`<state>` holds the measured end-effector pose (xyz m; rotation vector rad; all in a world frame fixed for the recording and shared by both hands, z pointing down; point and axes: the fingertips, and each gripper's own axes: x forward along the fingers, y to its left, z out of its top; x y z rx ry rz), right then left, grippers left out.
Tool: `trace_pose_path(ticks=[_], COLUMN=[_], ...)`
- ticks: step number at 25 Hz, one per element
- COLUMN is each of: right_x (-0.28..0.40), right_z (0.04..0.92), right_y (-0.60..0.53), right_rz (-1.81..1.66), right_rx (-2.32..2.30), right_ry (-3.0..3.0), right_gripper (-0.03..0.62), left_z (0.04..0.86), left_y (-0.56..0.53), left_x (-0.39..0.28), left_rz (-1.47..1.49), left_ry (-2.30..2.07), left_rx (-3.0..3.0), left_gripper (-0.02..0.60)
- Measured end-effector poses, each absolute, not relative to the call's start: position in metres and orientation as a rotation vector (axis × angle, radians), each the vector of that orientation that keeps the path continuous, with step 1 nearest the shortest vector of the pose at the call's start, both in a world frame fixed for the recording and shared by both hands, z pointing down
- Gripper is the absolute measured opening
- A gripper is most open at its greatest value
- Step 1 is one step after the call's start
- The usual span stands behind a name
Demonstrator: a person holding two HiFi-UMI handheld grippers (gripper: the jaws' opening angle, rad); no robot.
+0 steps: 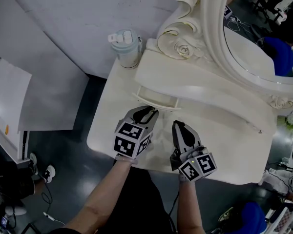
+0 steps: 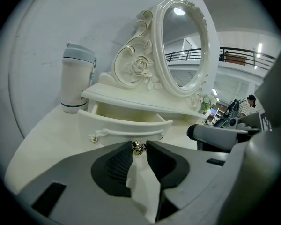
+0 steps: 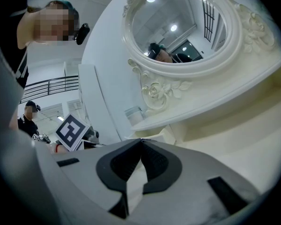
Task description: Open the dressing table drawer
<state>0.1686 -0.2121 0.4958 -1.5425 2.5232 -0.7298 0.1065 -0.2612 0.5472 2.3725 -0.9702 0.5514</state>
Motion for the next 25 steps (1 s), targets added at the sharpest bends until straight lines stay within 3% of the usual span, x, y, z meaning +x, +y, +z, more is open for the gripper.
trace_pose_path(ticks=[25], right_x=[0.170], right_z=[0.495], right_y=[-0.212], right_rz=[-0.748], right_rx=[-1.534], right_ry=[2.515], right_gripper=[0.006], left_z=[0.547], left_y=[-0.249], left_x=[0.103], left_rz=[0.553], left_ry=[-0.968], left_rx=[2.366], left_gripper=[0.100])
